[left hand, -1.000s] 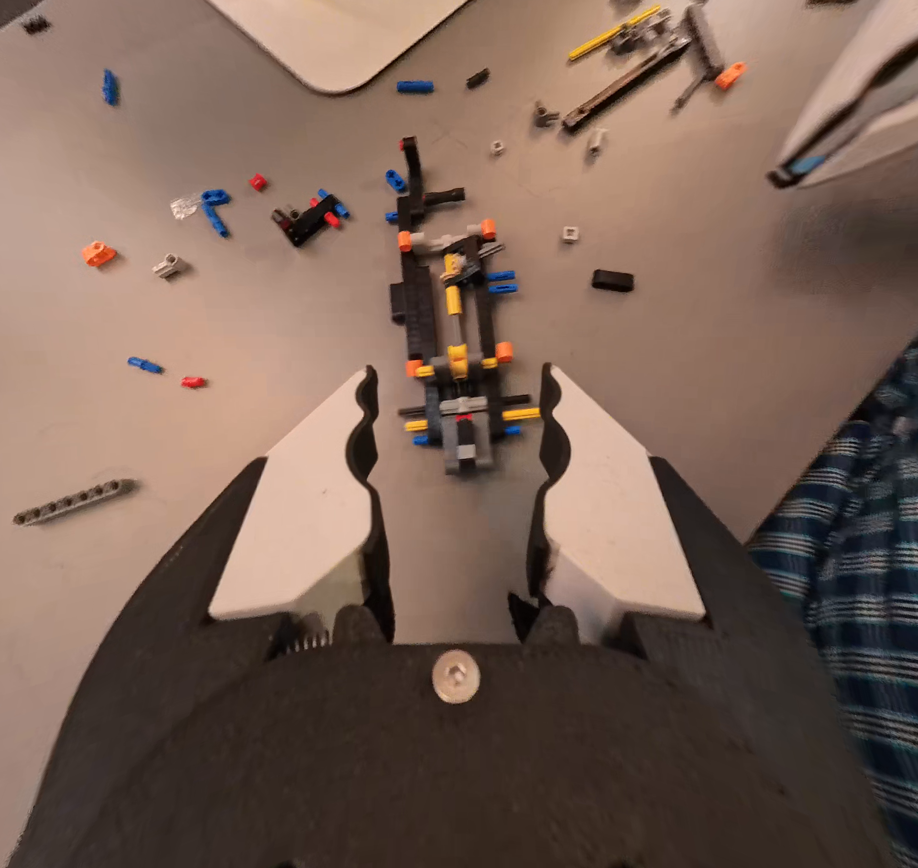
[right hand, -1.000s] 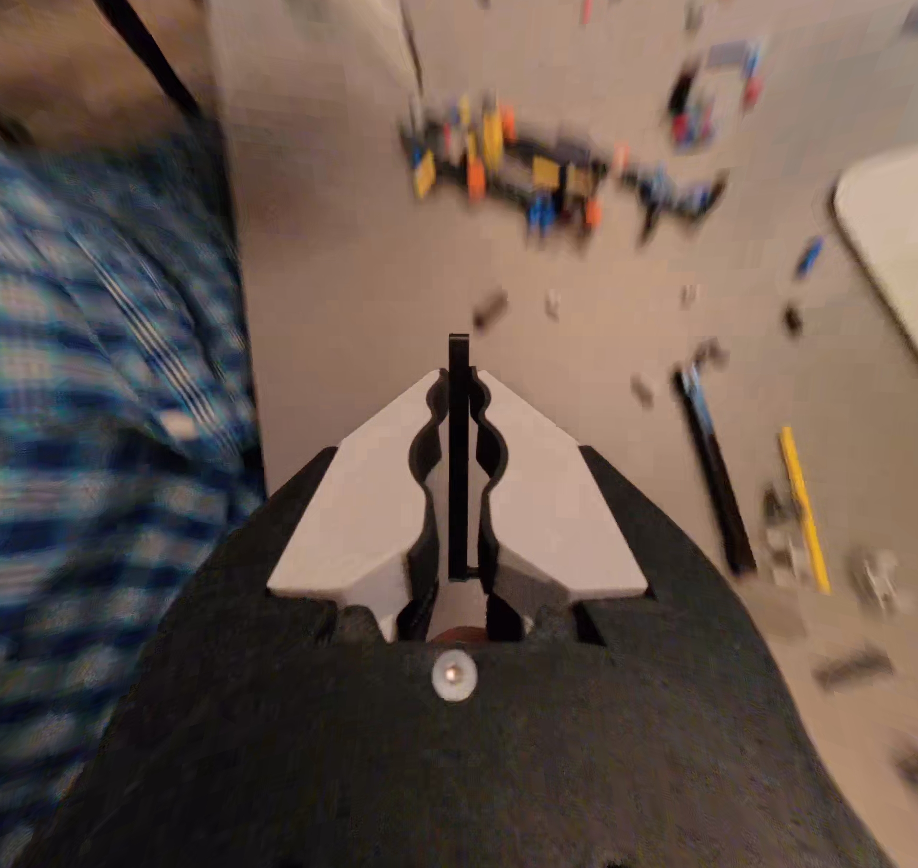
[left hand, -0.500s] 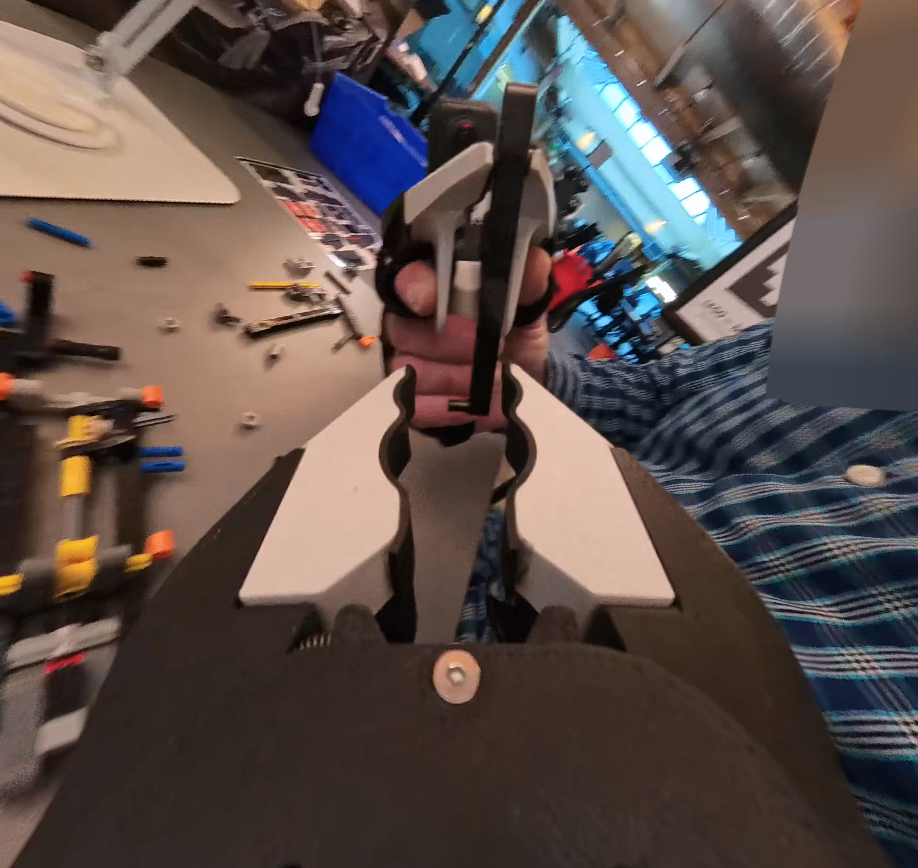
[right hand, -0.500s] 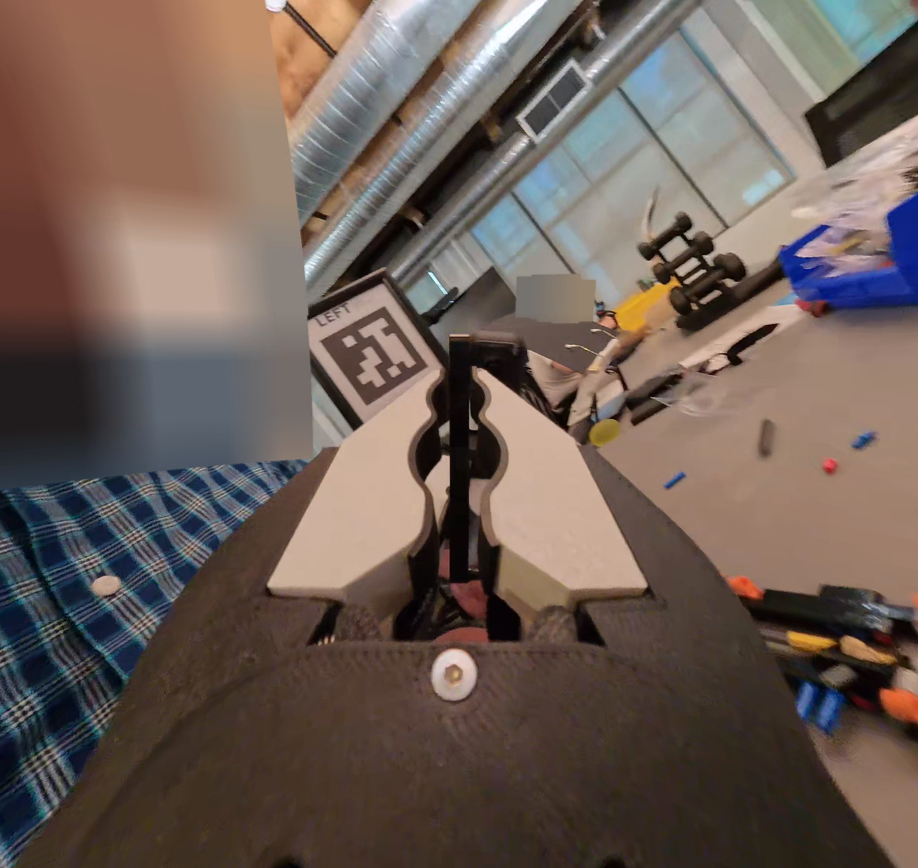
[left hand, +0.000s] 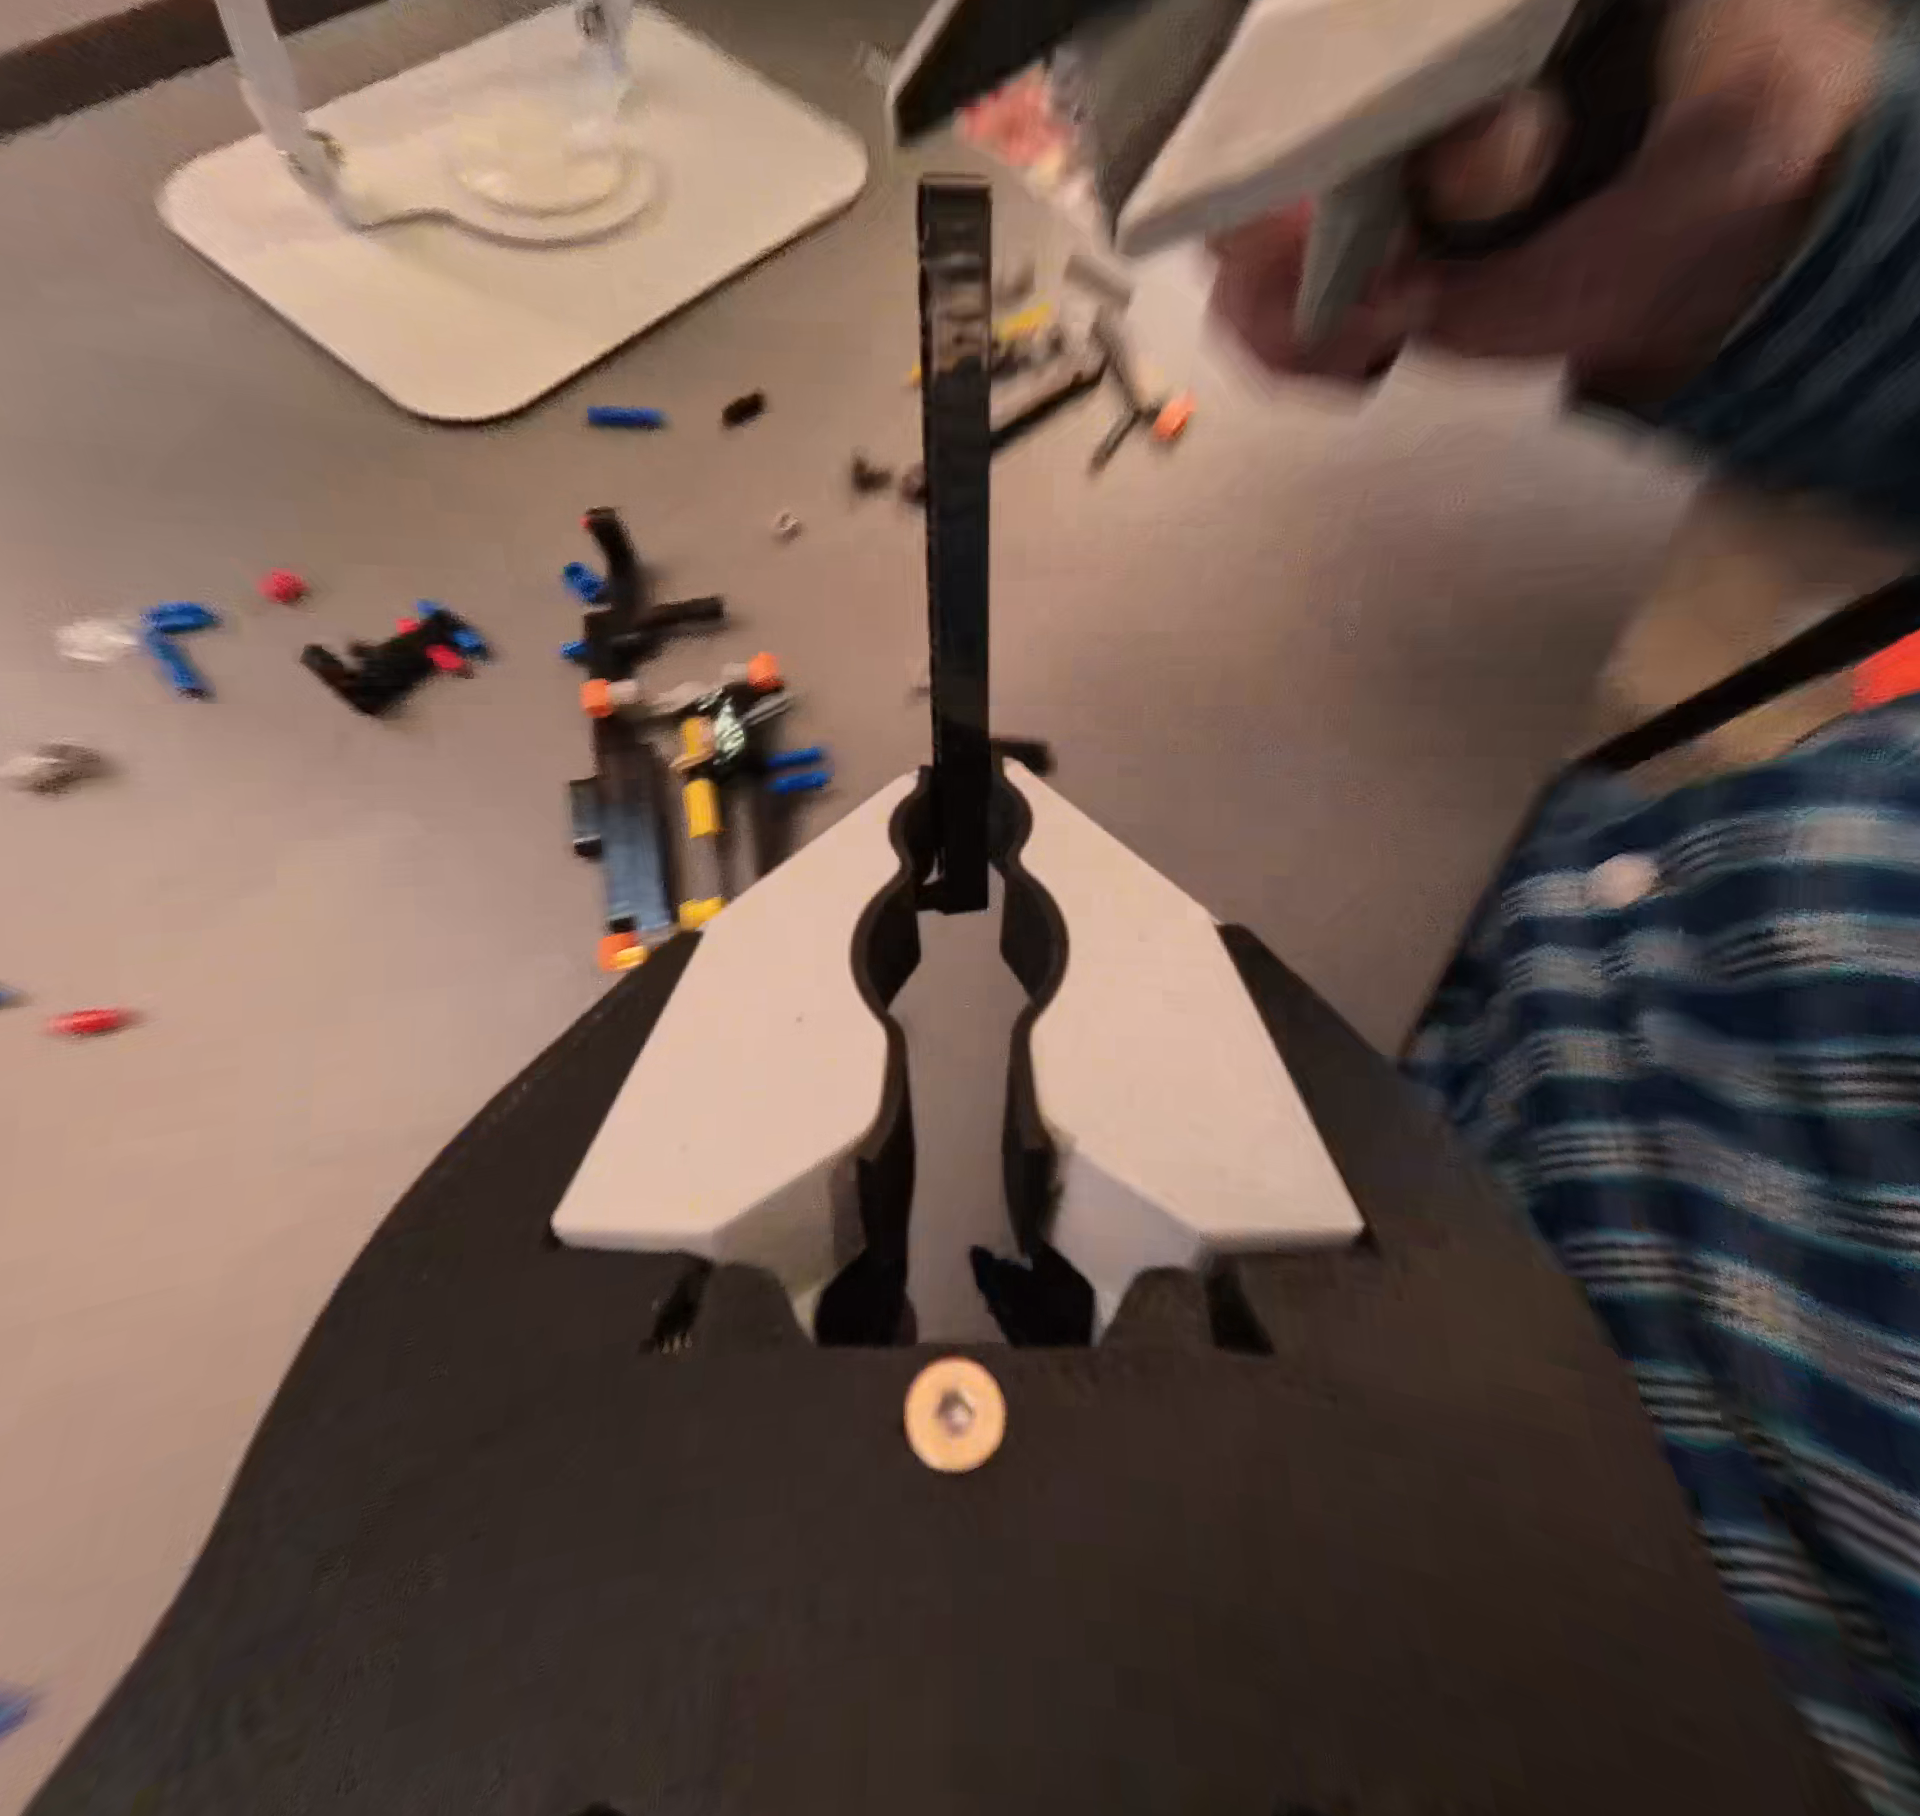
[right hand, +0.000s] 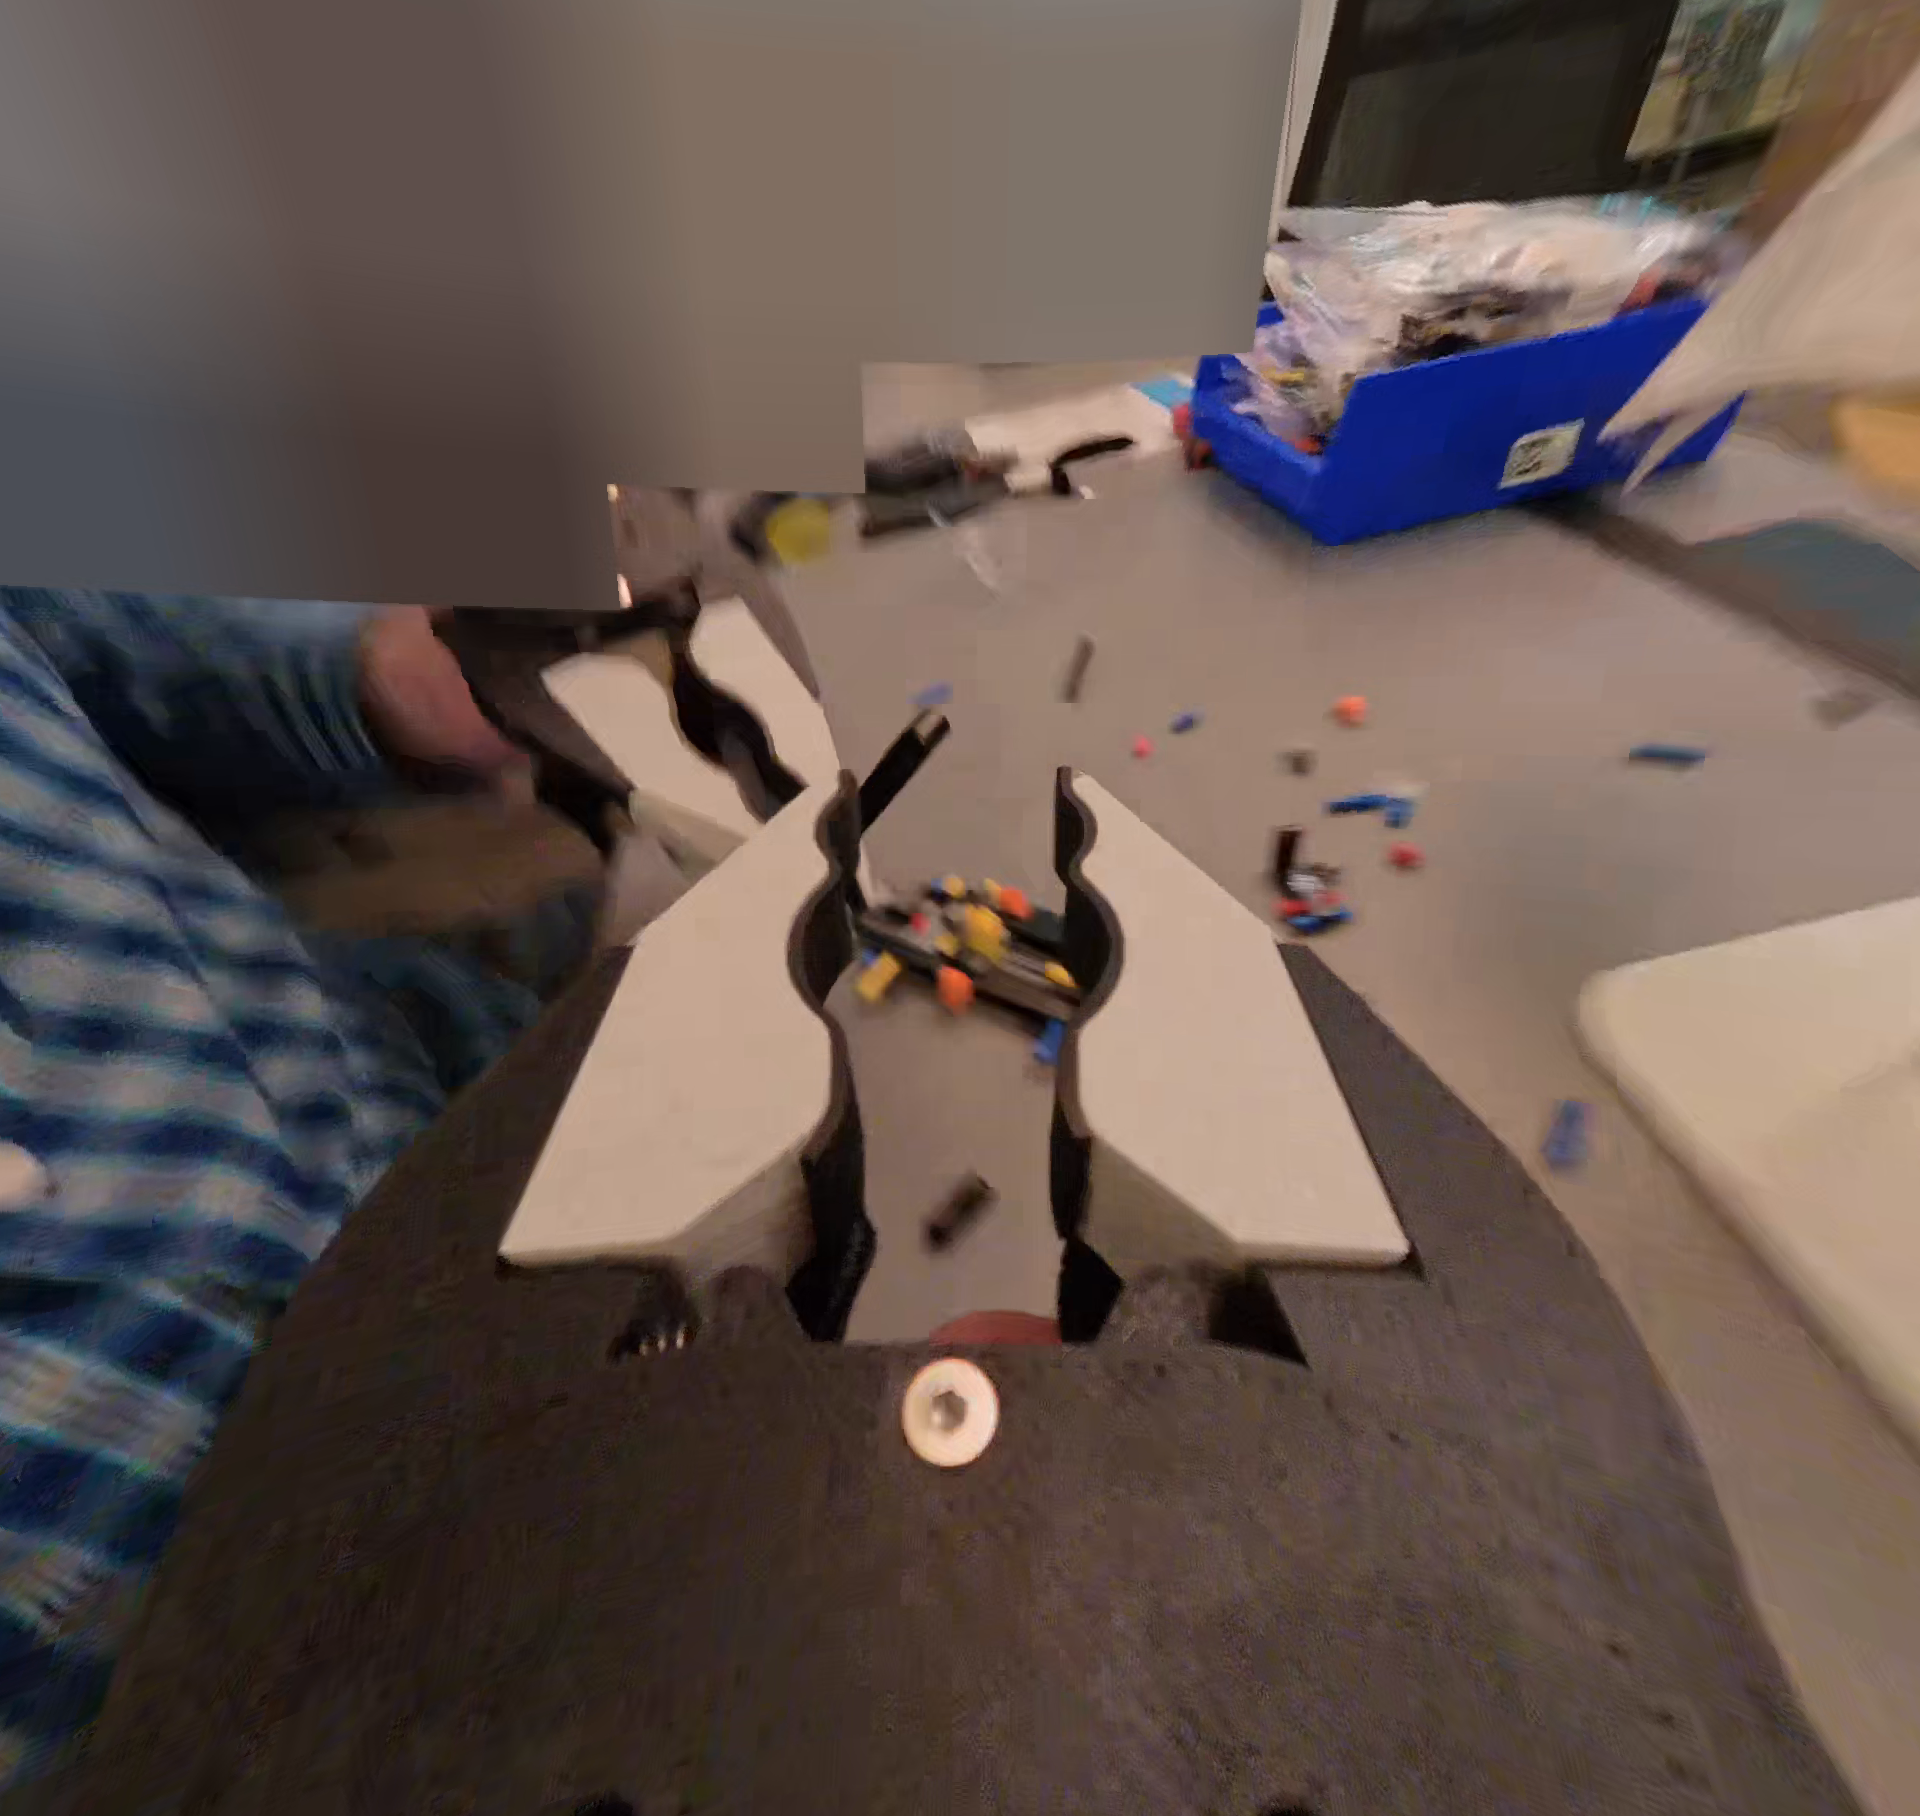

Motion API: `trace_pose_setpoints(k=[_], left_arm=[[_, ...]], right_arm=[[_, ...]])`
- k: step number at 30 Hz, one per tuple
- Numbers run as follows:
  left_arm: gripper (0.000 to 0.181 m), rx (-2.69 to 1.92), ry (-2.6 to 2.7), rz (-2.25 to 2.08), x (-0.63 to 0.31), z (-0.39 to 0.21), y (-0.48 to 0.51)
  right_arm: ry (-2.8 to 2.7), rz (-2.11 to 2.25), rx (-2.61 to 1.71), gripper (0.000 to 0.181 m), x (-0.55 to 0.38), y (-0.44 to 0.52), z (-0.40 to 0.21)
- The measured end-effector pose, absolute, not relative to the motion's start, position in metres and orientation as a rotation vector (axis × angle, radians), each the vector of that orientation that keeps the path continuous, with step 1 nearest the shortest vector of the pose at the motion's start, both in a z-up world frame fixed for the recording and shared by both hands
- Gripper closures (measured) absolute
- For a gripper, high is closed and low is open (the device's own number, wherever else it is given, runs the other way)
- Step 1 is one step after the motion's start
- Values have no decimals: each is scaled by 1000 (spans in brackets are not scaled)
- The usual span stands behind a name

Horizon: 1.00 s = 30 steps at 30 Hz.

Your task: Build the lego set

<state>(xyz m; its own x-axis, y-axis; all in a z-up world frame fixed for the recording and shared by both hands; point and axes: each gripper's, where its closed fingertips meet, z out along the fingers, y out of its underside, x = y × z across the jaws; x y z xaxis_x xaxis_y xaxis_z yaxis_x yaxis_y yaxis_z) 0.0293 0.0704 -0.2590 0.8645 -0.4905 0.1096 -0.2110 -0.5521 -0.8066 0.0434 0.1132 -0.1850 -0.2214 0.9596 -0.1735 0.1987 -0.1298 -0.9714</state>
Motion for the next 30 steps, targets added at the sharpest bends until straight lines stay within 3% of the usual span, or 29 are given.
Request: trace_pose_setpoints(k=[2,7,10,14,18,21,30], left_arm=[[174,-2237,635,-217,24,-271,67],[174,-2297,849,9,26,-287,60],[174,-2301,890,47,29,-291,59],[174,-2287,862,55,27,-291,62],[156,-2204,770,-32,24,-273,67],[131,-2217,763,-28,13,-277,65],[108,-2285,717,-76,-14,-295,74]], right_arm=[[-1695,1113,-1192,155,51,99,-186],[-2135,492,-909,156,46,74,-230],[-2246,376,-870,170,44,73,-263],[-2269,385,-870,175,45,78,-278],[-2222,489,-885,176,48,84,-276],[-2222,503,-913,176,50,92,-280],[-2385,508,-970,177,62,115,-310]])
